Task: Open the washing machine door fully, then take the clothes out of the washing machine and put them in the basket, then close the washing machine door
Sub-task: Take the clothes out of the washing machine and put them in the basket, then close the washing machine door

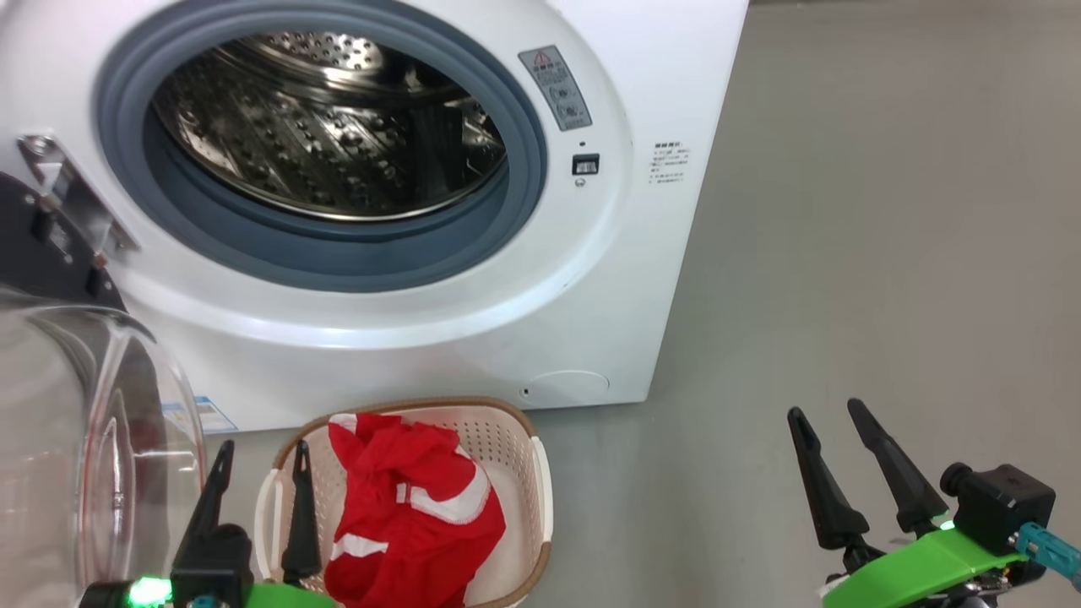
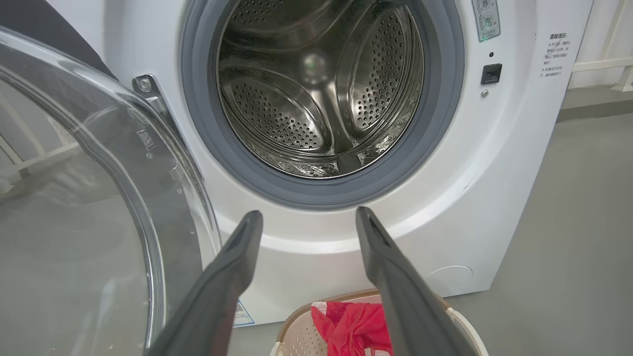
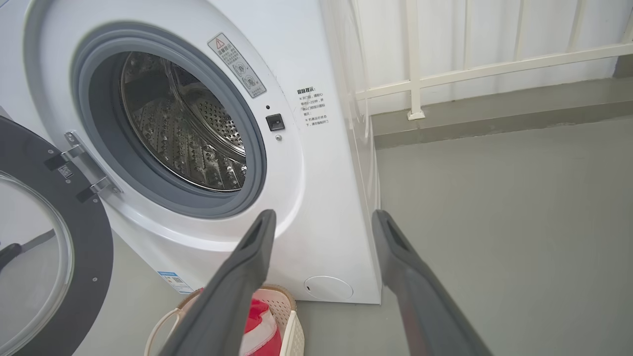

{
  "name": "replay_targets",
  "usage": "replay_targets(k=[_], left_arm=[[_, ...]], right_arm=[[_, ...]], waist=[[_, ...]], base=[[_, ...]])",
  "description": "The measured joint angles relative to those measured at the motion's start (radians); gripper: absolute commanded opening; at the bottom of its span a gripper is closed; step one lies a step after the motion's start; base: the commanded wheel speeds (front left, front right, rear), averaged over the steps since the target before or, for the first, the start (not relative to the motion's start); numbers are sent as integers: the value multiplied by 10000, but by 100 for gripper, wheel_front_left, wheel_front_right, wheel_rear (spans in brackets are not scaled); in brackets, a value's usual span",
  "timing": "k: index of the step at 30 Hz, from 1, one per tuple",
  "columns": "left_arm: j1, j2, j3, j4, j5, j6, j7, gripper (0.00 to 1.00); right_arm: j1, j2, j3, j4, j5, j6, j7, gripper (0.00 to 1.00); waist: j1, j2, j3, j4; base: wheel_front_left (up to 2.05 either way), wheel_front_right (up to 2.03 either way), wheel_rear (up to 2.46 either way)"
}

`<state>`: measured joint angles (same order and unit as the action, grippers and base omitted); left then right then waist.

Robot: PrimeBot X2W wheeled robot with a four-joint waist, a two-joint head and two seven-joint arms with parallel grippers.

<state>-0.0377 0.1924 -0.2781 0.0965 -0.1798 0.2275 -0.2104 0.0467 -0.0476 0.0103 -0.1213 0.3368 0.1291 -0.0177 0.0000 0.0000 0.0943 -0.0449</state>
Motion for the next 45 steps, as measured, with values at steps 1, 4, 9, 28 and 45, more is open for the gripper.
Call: replay_targets(k=[1, 4, 9, 28, 45], left_arm=[[81, 10, 2, -82, -6, 17, 38, 100], [302, 35, -15, -368, -12, 109, 151, 100], [625, 54, -31, -767, -12, 245, 259, 100], [1149, 272, -104, -1708, -12, 508, 554, 100], [1219, 286, -301, -1889, -188, 506, 700, 100]], right_arm=[[67, 4, -17, -36, -2, 0, 2, 100], [221, 8, -100, -138, -17, 0, 86, 100], [452, 12, -171, -286, -23, 0, 169, 100], [920, 35, -192, -562, -23, 0, 263, 100], [977, 40, -184, -552, -17, 0, 265, 100]], waist=[[0, 0, -62, 15], [0, 0, -231, 62], [0, 0, -452, 117], [0, 0, -591, 196], [0, 0, -757, 157]], base=[[0, 0, 0], [0, 0, 0], [0, 0, 0], [0, 0, 0], [0, 0, 0]])
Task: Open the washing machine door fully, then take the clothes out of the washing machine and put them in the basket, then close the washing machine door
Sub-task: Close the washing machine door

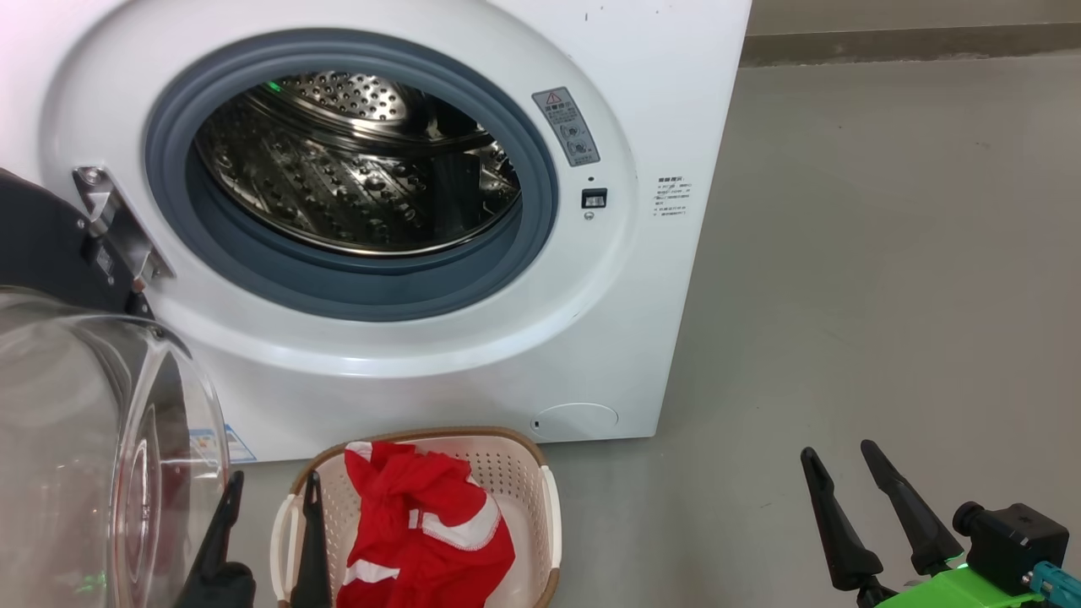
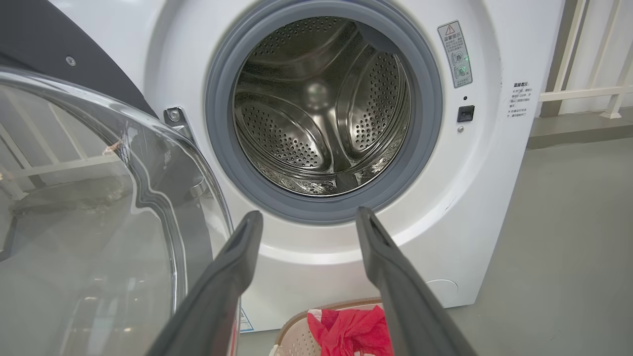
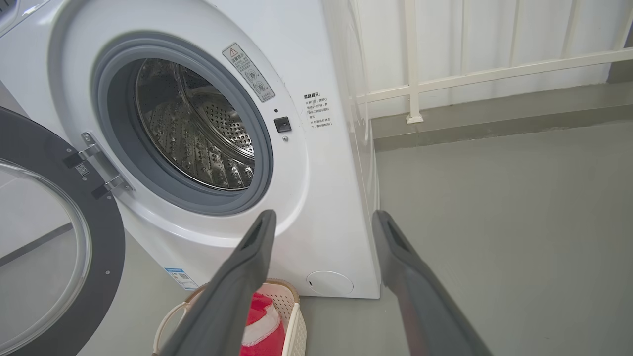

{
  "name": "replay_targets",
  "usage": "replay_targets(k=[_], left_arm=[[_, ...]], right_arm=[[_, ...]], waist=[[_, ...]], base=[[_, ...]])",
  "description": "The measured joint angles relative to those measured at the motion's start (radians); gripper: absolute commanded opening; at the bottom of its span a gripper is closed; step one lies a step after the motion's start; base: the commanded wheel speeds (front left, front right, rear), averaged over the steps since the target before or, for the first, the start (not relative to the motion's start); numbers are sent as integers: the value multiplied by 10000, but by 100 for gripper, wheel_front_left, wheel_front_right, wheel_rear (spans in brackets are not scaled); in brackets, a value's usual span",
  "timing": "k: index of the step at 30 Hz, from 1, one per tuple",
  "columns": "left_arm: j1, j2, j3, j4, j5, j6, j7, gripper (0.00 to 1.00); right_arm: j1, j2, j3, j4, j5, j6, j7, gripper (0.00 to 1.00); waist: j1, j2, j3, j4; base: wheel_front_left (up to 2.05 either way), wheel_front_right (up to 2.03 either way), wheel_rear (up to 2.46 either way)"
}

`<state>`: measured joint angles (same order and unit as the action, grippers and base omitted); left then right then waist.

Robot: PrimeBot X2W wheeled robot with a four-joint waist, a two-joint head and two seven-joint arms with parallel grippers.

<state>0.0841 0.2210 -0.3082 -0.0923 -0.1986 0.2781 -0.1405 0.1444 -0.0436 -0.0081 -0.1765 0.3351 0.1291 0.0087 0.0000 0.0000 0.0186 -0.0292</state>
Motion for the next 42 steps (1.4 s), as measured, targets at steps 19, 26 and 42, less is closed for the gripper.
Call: replay_targets(k=[19, 26, 42], left_arm=[[116, 169, -155, -188, -82, 4, 2, 100], [140, 194, -184, -337, -69, 90, 73, 100], [140, 286, -169, -460, -65, 259, 69, 100]], right_arm=[[12, 19, 6, -4, 2, 0, 0, 100], [12, 19, 4, -6, 2, 0, -2, 100], [7, 19, -2, 0, 2, 0, -6, 100]], waist=[[0, 0, -37, 36], [0, 0, 32, 63], [0, 0, 193, 98]], base=[[-13, 39, -27], [-101, 174, -74], [-35, 39, -4]])
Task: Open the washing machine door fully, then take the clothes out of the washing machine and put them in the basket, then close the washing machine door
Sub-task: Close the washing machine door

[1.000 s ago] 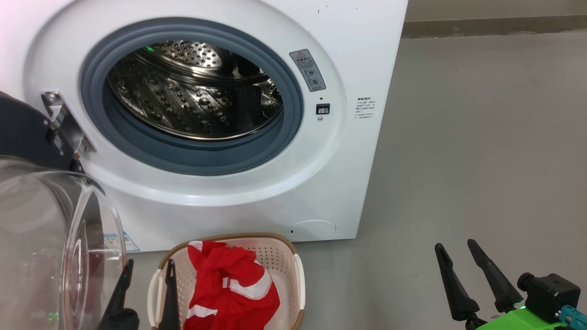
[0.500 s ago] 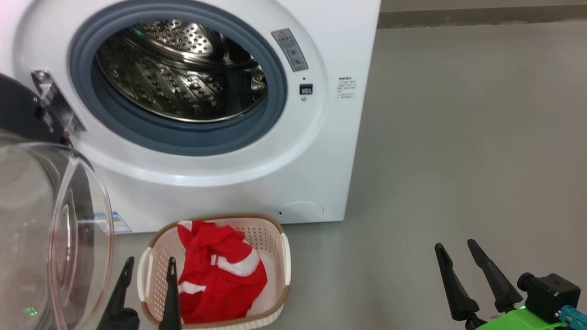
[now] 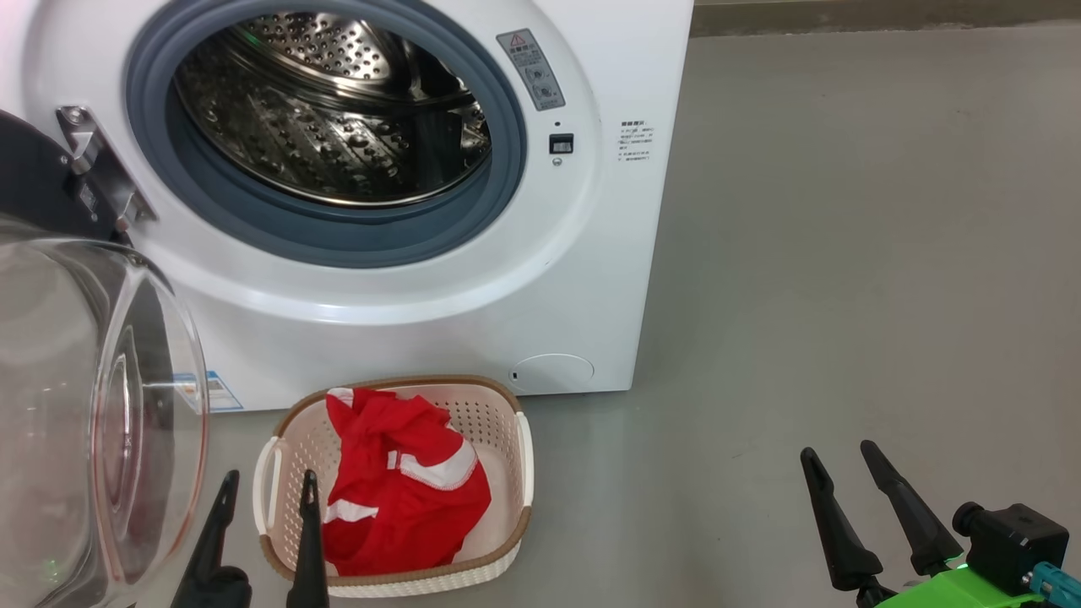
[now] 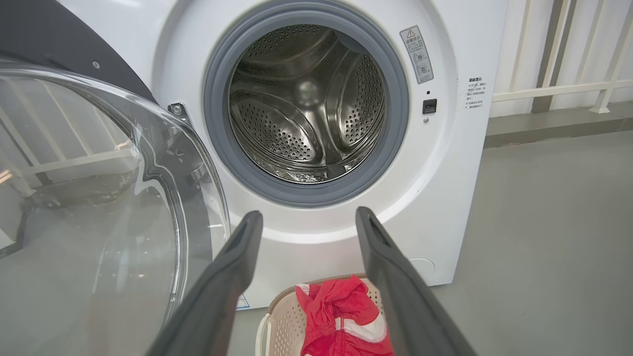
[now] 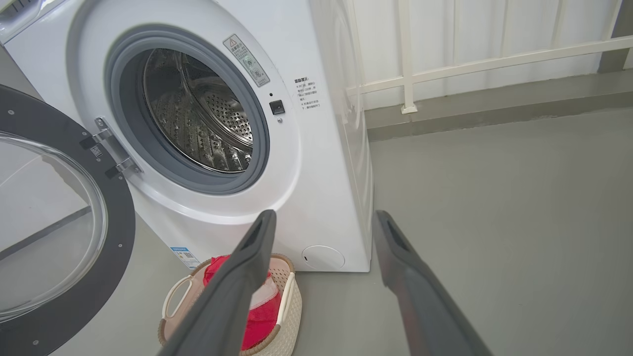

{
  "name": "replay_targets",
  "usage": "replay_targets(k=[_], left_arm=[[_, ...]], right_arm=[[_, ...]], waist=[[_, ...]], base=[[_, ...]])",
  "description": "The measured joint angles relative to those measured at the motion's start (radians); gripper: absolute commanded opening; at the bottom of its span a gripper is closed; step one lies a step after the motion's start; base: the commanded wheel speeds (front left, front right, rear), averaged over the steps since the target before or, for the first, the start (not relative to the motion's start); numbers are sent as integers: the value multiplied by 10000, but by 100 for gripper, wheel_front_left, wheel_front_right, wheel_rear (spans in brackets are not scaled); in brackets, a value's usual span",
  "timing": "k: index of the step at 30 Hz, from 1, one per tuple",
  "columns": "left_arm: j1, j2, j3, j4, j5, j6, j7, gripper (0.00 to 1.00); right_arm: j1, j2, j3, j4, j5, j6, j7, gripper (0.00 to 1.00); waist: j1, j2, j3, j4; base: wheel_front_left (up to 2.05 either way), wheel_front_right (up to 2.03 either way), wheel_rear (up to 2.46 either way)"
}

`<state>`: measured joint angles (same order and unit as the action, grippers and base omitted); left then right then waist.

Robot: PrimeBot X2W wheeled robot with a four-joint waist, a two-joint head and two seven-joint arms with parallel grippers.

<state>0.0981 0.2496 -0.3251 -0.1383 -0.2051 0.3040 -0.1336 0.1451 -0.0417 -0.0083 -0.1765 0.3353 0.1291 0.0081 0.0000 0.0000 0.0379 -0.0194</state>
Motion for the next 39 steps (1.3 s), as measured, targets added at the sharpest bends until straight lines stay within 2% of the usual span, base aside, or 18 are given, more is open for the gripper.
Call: replay_targets(k=[19, 39], left_arm=[[-48, 58, 0, -59, 12, 134, -12, 100], [-124, 46, 61, -282, -4, 430, -130, 100]], right_arm=[[-38, 0, -35, -2, -52, 0, 4, 100], [-959, -12, 449, 136, -347, 0, 142, 100]], waist=[[0, 0, 18, 430], [0, 0, -40, 2101]], base=[[0, 0, 0], [0, 0, 0]])
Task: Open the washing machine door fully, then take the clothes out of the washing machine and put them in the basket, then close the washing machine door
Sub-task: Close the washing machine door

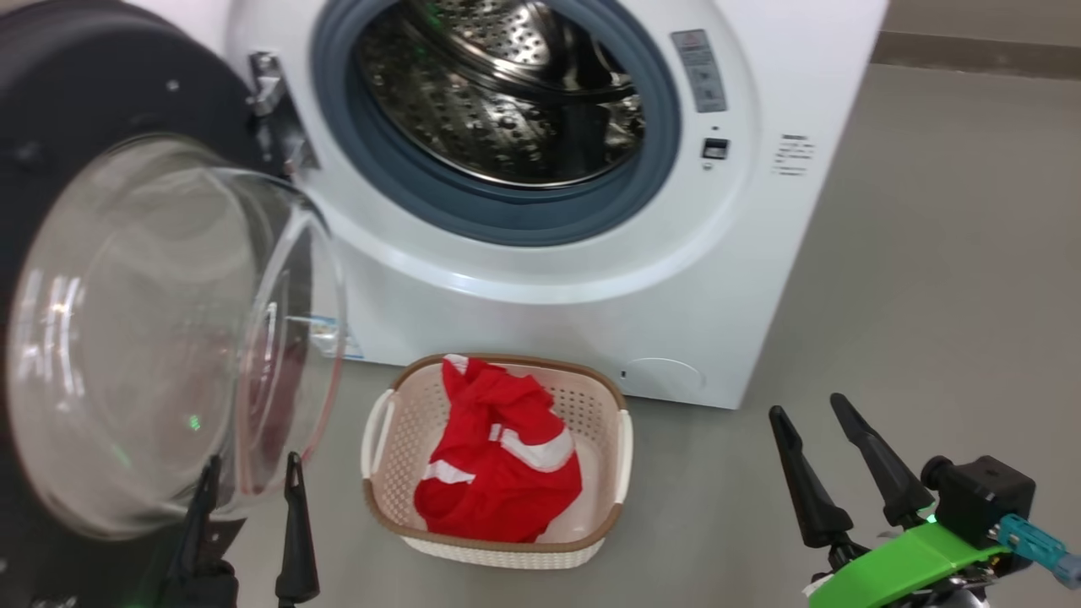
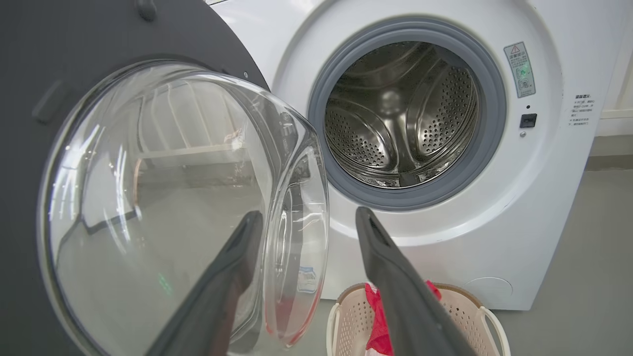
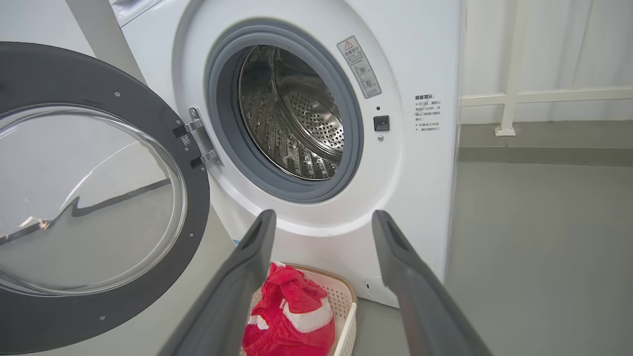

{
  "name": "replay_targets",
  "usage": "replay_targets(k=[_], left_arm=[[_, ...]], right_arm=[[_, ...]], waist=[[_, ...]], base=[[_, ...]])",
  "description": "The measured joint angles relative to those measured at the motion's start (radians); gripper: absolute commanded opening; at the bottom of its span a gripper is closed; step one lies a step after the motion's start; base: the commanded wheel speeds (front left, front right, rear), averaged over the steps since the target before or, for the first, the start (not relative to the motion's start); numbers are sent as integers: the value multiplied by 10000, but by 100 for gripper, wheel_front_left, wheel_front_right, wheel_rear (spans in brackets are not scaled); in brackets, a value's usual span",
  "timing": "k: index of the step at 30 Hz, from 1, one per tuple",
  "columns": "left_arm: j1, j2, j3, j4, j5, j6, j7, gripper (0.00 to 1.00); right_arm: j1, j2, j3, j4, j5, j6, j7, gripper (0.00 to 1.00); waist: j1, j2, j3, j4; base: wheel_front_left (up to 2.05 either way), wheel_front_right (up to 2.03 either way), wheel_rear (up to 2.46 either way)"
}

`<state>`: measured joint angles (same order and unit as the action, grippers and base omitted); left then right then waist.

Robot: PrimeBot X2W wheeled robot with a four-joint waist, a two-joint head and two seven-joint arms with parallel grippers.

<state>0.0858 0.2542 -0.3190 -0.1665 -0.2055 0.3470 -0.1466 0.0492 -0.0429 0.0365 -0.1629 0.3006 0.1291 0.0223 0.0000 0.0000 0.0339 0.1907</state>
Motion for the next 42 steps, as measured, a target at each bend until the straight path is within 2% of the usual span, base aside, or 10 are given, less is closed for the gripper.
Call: replay_targets(k=[25, 42], left_arm=[[5, 17, 6, -207, -6, 194, 40, 100], [25, 38, 178, -211, -282, 286, 40, 100]], right_arm=[[-134, -10, 395, 261, -4, 0, 75, 100], [-134, -12, 462, 347, -2, 0, 71, 100]], waist=[[0, 0, -335, 2252], [0, 0, -392, 2793]], base=[[0, 0, 0], [0, 0, 0]])
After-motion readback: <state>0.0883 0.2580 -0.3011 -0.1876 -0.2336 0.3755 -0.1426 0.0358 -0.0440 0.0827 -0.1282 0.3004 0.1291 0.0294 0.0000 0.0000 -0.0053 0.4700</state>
